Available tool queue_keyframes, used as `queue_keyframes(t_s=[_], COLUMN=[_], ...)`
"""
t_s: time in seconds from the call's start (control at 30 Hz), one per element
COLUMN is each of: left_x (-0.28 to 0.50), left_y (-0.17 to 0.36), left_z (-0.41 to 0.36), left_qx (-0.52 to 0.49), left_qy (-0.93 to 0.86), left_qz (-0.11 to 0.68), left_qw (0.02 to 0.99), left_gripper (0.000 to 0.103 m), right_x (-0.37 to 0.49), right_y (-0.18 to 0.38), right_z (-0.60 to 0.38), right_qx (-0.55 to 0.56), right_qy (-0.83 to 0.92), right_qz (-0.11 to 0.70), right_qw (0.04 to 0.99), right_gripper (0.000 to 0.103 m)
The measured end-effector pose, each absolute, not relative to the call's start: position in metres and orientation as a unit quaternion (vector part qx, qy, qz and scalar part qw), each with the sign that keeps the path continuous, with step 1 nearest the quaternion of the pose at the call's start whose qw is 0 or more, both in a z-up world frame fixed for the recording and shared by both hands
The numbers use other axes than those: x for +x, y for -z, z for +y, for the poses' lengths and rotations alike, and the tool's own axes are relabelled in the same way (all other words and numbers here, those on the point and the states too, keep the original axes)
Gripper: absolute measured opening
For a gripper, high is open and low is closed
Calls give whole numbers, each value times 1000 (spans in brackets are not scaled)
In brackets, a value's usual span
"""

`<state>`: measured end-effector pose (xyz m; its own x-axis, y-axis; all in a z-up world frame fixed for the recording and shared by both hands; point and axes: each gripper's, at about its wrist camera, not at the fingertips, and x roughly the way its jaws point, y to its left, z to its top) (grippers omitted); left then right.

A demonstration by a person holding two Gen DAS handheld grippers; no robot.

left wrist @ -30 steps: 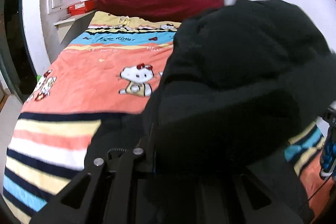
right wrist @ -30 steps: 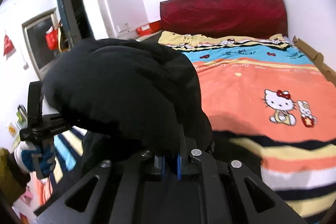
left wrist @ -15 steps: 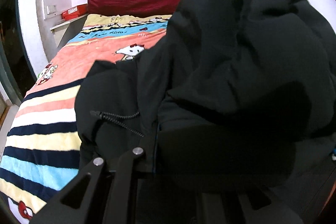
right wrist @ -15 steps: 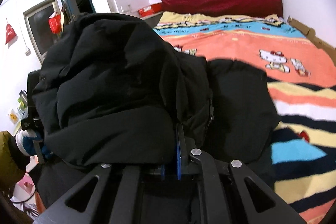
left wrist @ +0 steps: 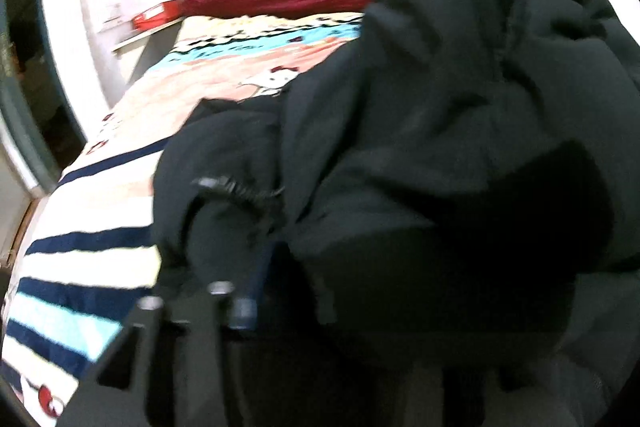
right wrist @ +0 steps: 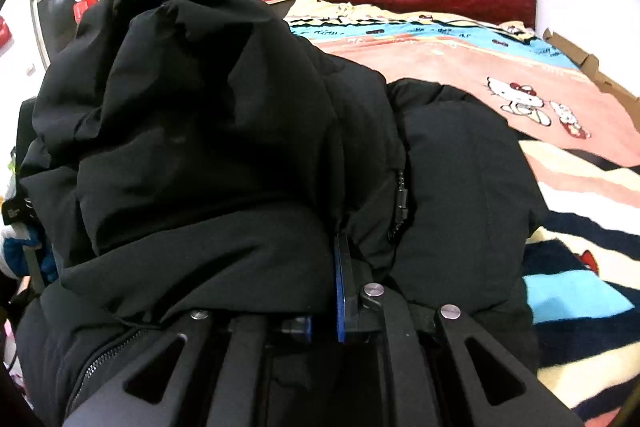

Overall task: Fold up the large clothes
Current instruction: 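Lower the folded hem onto the jacket and open both grippers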

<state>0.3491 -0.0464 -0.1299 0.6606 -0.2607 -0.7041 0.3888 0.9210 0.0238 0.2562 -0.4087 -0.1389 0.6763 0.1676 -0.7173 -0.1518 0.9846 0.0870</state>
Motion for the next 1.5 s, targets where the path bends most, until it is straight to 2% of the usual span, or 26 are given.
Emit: queue_keyframes(t_s=[0.2,0.27,0.33,0.37,0.53,0.77,1.13,1.3,1.5], left_x=[332,326,321,313,297,300,384,419,413], left_y=[124,123,121,120,110,54,-14,-14,33], left_z=[-30,-26,-21,-21,-12,-1,-62,-102,-129], left_qx=[89,85,83,83,72,21,0,17,63], left_qy=[152,146,141,139,141,170,235,260,274], left_qz=[381,385,387,387,384,362,355,371,404], left_qw=[908,907,908,908,910,917,905,892,871], left_gripper=[51,51,51,51,51,51,51,51,51], right_x=[243,241,235,233,220,206,283,324,347], right_y=[125,125,125,125,119,75,7,0,34], right_z=[-399,-397,-399,-401,-412,-426,-407,-394,-383], right_qx=[-16,-22,-23,-20,0,31,17,-2,-2], right_qy=[-86,-84,-81,-80,-76,-90,-101,-97,-112], right_qz=[382,383,386,386,392,376,353,353,390], right_qw=[920,920,919,919,917,922,930,931,914], right_gripper=[18,29,50,52,51,51,51,51,51])
